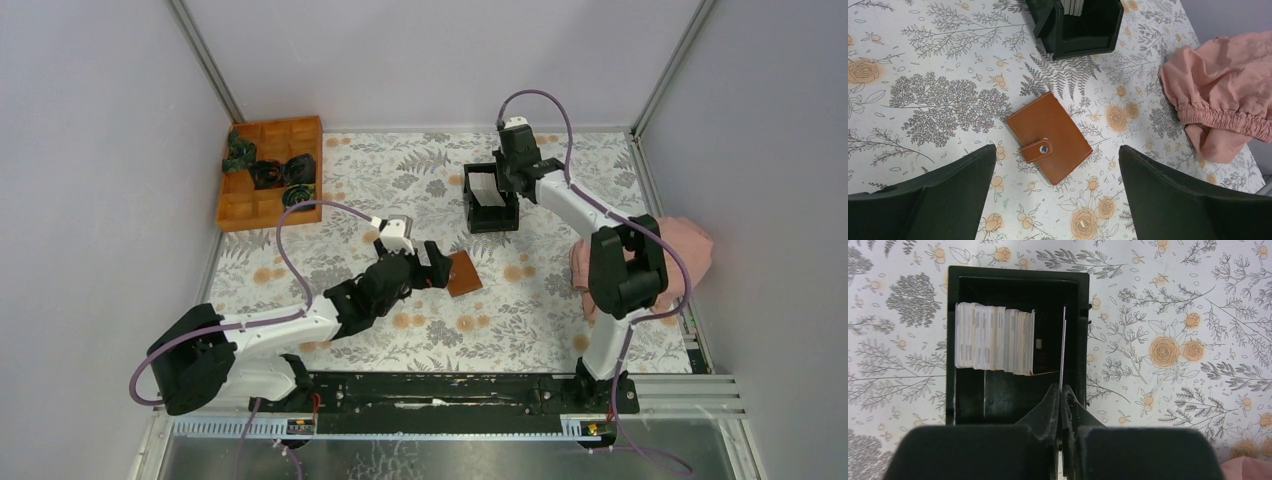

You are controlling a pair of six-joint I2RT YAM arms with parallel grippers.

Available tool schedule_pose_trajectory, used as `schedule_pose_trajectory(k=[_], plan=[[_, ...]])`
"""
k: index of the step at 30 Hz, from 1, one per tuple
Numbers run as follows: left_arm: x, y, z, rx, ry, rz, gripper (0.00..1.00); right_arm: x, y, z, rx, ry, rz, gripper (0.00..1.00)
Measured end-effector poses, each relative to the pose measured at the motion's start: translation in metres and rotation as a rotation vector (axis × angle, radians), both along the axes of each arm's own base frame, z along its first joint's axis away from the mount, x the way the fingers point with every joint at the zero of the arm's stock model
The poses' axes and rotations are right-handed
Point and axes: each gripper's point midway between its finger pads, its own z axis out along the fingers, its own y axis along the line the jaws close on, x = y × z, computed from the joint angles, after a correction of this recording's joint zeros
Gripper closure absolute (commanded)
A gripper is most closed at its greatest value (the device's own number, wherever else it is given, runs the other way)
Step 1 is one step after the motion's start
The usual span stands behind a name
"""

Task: Put the credit cards into the card holder
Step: Adjust the credit card in the storage box.

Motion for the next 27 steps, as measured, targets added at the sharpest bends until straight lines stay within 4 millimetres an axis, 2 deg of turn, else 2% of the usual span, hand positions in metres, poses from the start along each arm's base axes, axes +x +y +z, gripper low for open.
schedule_pose_trajectory(k=[4, 6, 7, 9, 11, 14, 18, 27], plan=[[0.0, 0.0, -0.006, 0.008, 0.005, 0.0, 0.0, 0.006, -0.002, -0.012, -0.046, 0.013, 0.004, 1.0], [0.0, -0.001, -0.009, 0.012, 0.007, -0.001, 0.0, 0.009, -0.002, -0.017, -0.068, 0.018, 0.009, 0.96], [0.0, 0.0, -0.01, 0.015, 0.009, -0.001, 0.0, 0.01, -0.001, -0.019, -0.077, 0.021, 0.012, 0.91], [0.0, 0.0, -0.013, 0.018, 0.012, -0.002, 0.0, 0.013, 0.001, -0.024, -0.096, 0.024, 0.019, 0.74], [0.0, -0.001, -0.015, 0.019, 0.014, -0.005, 0.0, 0.013, 0.005, -0.028, -0.104, 0.031, 0.028, 0.61], [0.0, -0.003, -0.017, 0.018, 0.015, -0.007, 0.0, 0.011, 0.012, -0.031, -0.099, 0.036, 0.042, 0.5], [0.0, -0.003, -0.017, 0.015, 0.014, -0.009, 0.0, 0.012, 0.02, -0.025, -0.064, 0.017, 0.055, 0.49], [-0.001, -0.003, -0.014, 0.007, 0.011, -0.016, 0.0, 0.011, 0.026, -0.007, -0.014, -0.012, 0.057, 0.49]])
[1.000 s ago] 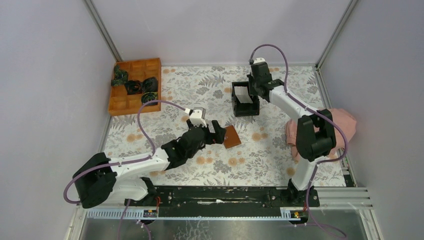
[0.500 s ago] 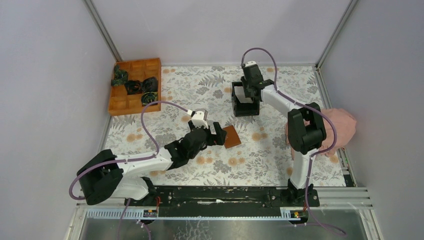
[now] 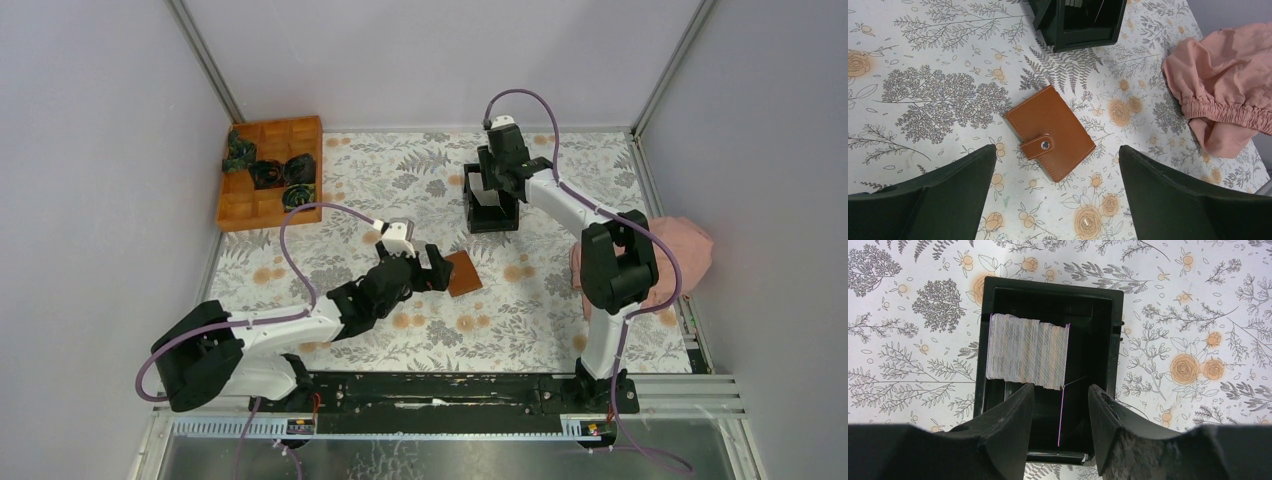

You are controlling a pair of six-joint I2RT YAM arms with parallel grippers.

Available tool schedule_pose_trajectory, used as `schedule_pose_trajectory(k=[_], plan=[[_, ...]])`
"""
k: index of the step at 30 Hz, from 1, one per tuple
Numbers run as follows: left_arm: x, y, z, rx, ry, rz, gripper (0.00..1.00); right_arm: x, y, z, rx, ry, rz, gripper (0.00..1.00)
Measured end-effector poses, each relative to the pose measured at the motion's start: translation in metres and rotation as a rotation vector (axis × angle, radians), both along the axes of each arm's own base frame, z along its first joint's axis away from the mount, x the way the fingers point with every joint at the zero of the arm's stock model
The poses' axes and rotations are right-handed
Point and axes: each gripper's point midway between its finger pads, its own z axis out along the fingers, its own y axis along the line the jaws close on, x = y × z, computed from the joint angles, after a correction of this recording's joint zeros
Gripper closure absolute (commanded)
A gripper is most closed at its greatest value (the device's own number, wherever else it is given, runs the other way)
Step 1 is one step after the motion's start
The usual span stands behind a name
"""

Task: Put the credit cards into the card holder
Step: Adjust the credit card in the storage box, then pick up the credit card from the storage box.

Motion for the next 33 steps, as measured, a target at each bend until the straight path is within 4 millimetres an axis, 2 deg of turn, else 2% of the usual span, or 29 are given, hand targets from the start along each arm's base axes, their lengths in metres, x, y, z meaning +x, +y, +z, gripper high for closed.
schedule_pose_trajectory(k=[4, 12, 15, 18, 25, 29, 33], plan=[[-0.001, 0.002, 0.0, -0.001, -0.001, 0.001, 0.0, -0.004, -0.001, -0.006, 0.002, 0.013, -0.003, 0.49], [-0.002, 0.003, -0.003, 0.002, 0.003, 0.001, 0.0, -0.03, -0.01, -0.034, -0.016, 0.087, -0.002, 0.53], [-0.002, 0.003, -0.003, -0.001, 0.001, 0.0, 0.0, -0.033, -0.011, -0.038, -0.018, 0.096, -0.001, 0.6], [-0.002, 0.003, -0.003, -0.002, 0.0, 0.0, 0.0, -0.035, -0.011, -0.041, -0.019, 0.1, -0.002, 0.73], [-0.002, 0.003, -0.003, -0.001, 0.002, 0.001, 0.0, -0.034, -0.016, -0.042, -0.035, 0.096, -0.019, 0.86], [-0.002, 0.002, -0.003, -0.008, 0.005, 0.004, 0.0, -0.033, -0.021, -0.041, -0.063, 0.085, -0.041, 1.0], [-0.002, 0.002, -0.004, -0.012, 0.012, 0.007, 0.0, -0.035, -0.026, -0.038, -0.097, 0.078, -0.056, 1.0]])
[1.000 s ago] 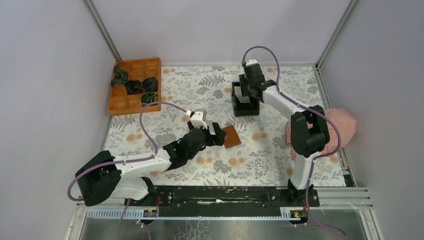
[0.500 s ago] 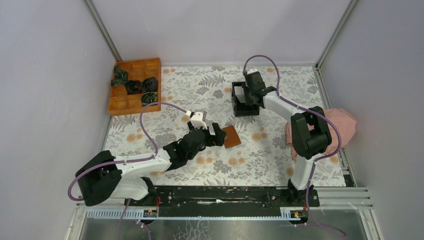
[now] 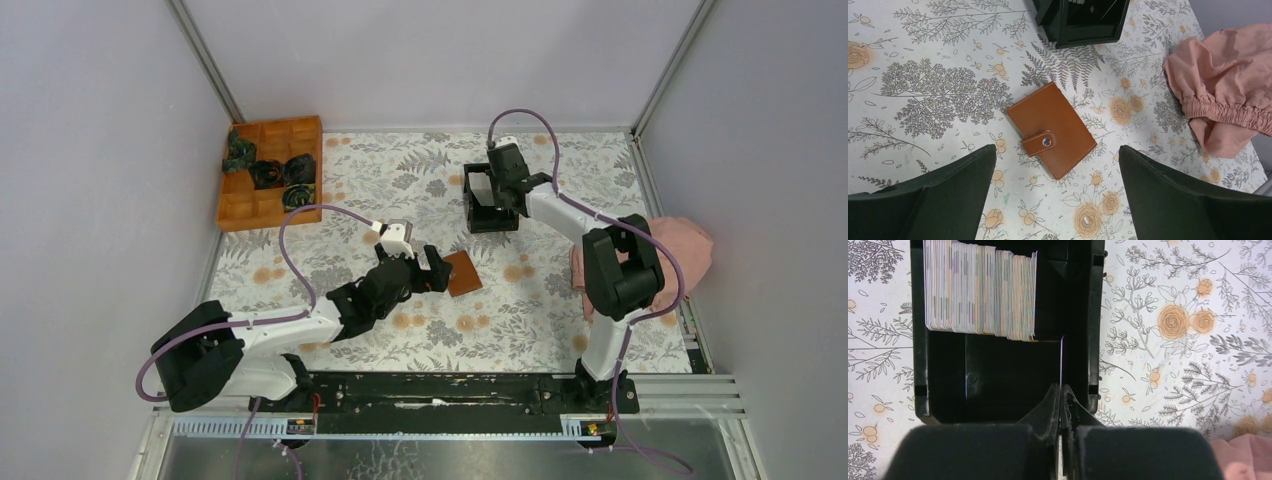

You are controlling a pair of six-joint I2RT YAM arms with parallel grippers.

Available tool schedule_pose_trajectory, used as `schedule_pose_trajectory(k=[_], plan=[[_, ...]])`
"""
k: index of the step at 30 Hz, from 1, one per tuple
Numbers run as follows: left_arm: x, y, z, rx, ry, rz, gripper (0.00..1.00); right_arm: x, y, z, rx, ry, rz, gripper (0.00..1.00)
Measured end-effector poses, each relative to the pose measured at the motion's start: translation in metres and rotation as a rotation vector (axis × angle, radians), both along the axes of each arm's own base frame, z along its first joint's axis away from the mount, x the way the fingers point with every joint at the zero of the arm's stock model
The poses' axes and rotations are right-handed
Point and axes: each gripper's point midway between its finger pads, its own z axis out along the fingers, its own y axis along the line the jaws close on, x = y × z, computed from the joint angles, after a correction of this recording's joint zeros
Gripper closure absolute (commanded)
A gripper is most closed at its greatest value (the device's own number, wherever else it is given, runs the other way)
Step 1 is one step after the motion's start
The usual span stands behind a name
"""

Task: Put the credit cards into the card holder
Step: Pick up the credit card from the storage box.

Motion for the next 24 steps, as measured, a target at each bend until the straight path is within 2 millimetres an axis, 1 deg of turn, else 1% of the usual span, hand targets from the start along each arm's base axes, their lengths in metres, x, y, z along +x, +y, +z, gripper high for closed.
schedule_pose_trajectory(k=[4, 7, 10, 12, 14, 15, 16, 18, 19, 20, 21, 24], plan=[[0.0, 0.0, 0.001, -0.003, 0.009, 0.006, 0.0, -0.005, 0.001, 0.012, -0.025, -0.015, 0.003, 1.0], [0.003, -0.003, 0.01, -0.016, 0.005, 0.01, 0.0, -0.009, 0.003, 0.034, -0.027, -0.056, 0.011, 1.0], [0.005, -0.006, 0.024, -0.028, -0.002, 0.013, 0.0, -0.013, 0.005, 0.064, -0.007, -0.113, 0.018, 1.0], [0.006, -0.007, 0.035, -0.043, -0.009, 0.013, 0.0, -0.019, 0.004, 0.089, 0.006, -0.158, 0.02, 1.0], [0.007, -0.008, 0.05, -0.071, -0.014, 0.016, 0.0, -0.028, 0.006, 0.115, 0.03, -0.214, 0.029, 1.0], [0.007, -0.009, 0.059, -0.095, -0.014, 0.016, 0.0, -0.035, 0.007, 0.128, 0.045, -0.243, 0.038, 1.0], [0.007, -0.009, 0.065, -0.111, -0.011, 0.016, 0.0, -0.044, 0.009, 0.138, 0.059, -0.268, 0.05, 1.0], [0.006, -0.007, 0.08, -0.161, 0.004, 0.018, 0.0, -0.065, 0.013, 0.152, 0.088, -0.311, 0.082, 1.0], [0.006, -0.006, 0.088, -0.194, 0.015, 0.02, 0.0, -0.082, 0.017, 0.157, 0.105, -0.33, 0.11, 1.0], [0.005, -0.004, 0.095, -0.231, 0.03, 0.022, 0.0, -0.094, 0.019, 0.159, 0.116, -0.345, 0.13, 1.0], [0.005, -0.001, 0.101, -0.263, 0.048, 0.027, 0.0, -0.11, 0.023, 0.161, 0.132, -0.363, 0.159, 1.0], [0.003, 0.007, 0.114, -0.354, 0.106, 0.048, 0.0, -0.149, 0.031, 0.158, 0.163, -0.399, 0.236, 1.0]])
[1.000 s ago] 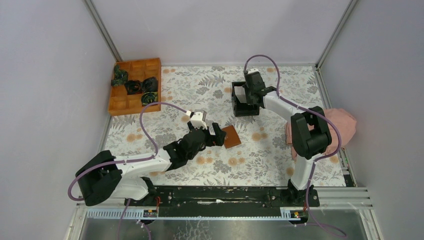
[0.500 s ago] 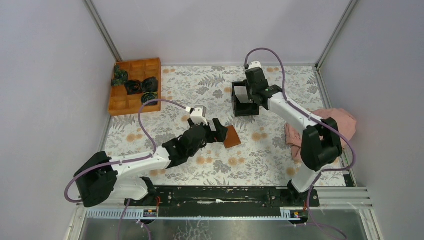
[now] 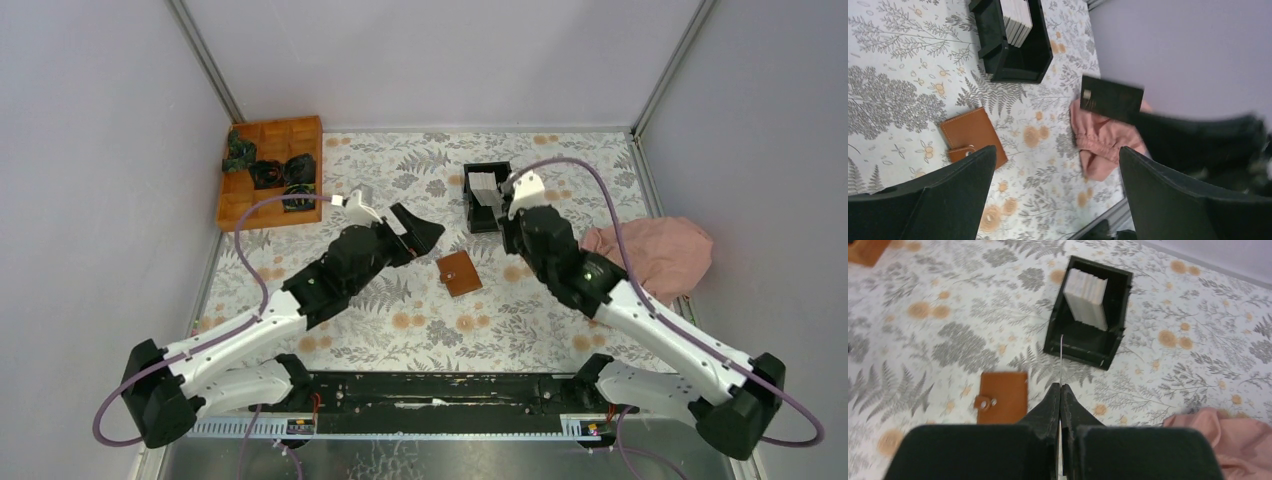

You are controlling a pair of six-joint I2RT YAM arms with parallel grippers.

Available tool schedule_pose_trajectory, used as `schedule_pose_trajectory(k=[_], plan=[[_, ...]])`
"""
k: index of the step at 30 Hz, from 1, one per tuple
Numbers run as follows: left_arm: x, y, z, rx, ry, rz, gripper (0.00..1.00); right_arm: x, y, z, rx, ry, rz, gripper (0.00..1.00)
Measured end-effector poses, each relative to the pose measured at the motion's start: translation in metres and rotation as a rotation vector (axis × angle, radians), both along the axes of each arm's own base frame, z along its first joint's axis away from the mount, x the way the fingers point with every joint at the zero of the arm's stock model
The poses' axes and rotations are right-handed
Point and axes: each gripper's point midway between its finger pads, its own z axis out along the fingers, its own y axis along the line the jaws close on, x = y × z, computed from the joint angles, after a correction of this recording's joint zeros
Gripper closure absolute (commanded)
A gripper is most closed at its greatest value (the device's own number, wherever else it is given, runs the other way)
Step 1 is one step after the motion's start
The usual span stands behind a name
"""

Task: Put the credit cards into the card holder
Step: Pick up the credit card from the storage box.

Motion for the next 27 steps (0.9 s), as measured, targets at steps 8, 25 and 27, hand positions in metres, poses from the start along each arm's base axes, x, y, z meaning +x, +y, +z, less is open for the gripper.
schedule_pose_trajectory(k=[8, 25, 27], plan=[[-0.013, 0.005, 0.019, -0.179, 0.161, 0.005, 0.0, -0.072, 0.024, -0.011, -0.033, -0.125, 0.158, 1.0], [-0.053, -0.04, -0.016, -0.346, 0.531, -0.247, 0.01, -0.128, 0.056, -0.012, -0.28, -0.497, 0.247, 1.0], [-0.056, -0.042, -0.022, -0.349, 0.561, -0.262, 0.02, -0.129, 0.057, -0.009, -0.29, -0.52, 0.249, 1.0]])
